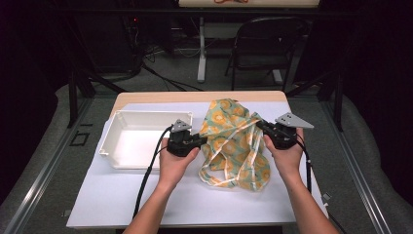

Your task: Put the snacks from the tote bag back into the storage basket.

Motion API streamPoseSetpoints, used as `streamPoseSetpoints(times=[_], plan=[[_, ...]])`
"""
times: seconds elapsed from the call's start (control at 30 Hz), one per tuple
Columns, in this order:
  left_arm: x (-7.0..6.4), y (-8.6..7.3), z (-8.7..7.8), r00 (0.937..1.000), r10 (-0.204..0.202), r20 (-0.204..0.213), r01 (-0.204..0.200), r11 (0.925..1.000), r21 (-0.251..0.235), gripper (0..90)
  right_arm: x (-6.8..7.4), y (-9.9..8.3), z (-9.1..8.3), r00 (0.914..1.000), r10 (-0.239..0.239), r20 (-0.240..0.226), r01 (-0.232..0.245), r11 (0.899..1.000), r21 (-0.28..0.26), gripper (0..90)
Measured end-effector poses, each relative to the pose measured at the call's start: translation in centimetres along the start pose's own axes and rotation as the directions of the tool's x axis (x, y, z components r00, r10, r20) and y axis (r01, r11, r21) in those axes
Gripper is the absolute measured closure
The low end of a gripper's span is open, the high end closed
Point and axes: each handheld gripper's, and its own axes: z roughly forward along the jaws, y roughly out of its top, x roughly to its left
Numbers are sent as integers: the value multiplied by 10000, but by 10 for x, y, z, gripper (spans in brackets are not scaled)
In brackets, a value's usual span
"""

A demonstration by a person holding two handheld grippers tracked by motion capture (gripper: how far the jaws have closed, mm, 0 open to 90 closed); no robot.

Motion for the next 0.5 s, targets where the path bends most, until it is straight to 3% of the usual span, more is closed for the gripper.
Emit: streamPoseSetpoints(times=[0.13,0.27,0.37,0.5], plan=[[-6,1,-14,9994,-298,193,310,9974,-656,573,0,0,-1,10000,9,-35,-9,10000,-56,880],[-21,1,-27,9989,-173,433,222,9931,-1154,577,1,0,0,10000,50,-83,-51,10000,-80,877],[-35,-3,-22,9972,362,659,-290,9939,-1064,623,1,0,0,9999,98,-115,-100,9999,-105,876],[-51,-11,2,9942,778,749,-736,9956,-582,651,2,0,0,9998,151,-149,-153,9998,-125,876]])
